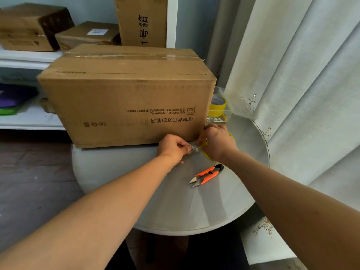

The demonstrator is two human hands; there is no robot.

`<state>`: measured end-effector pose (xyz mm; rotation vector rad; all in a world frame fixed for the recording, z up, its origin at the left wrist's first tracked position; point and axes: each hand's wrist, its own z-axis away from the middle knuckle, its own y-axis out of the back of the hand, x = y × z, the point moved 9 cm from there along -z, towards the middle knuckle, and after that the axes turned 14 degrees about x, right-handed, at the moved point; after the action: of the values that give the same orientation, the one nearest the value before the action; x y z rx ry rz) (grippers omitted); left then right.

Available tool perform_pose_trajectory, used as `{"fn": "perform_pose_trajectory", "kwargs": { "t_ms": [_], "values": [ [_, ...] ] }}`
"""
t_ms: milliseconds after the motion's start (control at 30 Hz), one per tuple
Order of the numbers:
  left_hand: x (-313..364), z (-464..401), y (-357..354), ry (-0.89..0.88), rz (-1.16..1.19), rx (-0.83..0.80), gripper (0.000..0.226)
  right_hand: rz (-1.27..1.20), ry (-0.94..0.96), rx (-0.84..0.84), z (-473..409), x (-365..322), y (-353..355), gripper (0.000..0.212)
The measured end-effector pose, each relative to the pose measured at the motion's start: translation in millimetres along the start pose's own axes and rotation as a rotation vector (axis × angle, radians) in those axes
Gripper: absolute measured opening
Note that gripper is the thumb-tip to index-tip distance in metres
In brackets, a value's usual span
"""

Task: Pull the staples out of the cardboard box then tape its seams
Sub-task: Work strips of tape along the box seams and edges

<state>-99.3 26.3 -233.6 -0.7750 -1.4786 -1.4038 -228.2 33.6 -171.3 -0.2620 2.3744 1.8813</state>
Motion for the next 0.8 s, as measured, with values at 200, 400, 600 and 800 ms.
{"fn": "perform_pose_trajectory", "kwargs": {
  "t_ms": [200, 400, 600, 800],
  "values": [
    [-4, -3, -3, 0.076, 0.049, -0.038, 0.006, -0.042, 0.035, 0.041, -1, -1, -3, 0.026],
    [-4, -4, -5, 0.104, 0.059, -0.080, 0.005, -0.069, 0.080, 0.063, 0, -1, -6, 0.025],
    [-3, -2, -6, 0.126, 0.070, -0.097, 0.009, -0.042, 0.129, 0.088, 7, -5, 3, 0.022],
    [-4, -2, -5, 0.148, 0.064, -0.083, 0.008, -0.036, 0.185, 0.109, 16, -7, 7, 0.023]
  ]
}}
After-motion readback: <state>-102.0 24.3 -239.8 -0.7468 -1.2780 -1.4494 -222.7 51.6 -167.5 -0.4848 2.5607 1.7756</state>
